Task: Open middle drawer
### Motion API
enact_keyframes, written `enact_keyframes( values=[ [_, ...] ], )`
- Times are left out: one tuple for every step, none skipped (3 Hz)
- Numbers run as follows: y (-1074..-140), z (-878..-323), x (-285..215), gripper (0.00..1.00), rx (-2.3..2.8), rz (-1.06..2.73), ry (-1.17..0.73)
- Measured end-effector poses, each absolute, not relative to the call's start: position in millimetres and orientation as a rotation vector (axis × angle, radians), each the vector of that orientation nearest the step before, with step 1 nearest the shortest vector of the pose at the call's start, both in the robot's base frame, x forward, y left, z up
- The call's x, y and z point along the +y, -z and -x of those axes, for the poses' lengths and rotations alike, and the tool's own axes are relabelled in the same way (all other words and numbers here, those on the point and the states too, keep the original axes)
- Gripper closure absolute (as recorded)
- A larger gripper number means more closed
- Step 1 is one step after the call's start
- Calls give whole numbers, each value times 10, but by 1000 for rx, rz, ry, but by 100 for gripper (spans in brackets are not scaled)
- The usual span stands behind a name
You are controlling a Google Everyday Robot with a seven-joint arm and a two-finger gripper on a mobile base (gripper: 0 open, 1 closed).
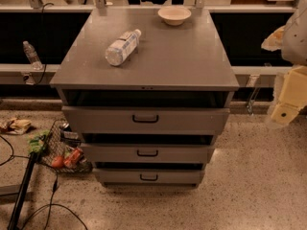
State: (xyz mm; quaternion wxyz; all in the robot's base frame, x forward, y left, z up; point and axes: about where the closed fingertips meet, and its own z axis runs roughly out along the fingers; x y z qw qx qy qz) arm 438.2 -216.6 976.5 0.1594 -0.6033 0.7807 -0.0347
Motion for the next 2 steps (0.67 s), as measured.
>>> enact_keyframes(
  values=[
    [-9765,-4382,-2166,0,2231,1724,99],
    [-9776,-4365,-2118,0,2182,1747,92]
  ],
)
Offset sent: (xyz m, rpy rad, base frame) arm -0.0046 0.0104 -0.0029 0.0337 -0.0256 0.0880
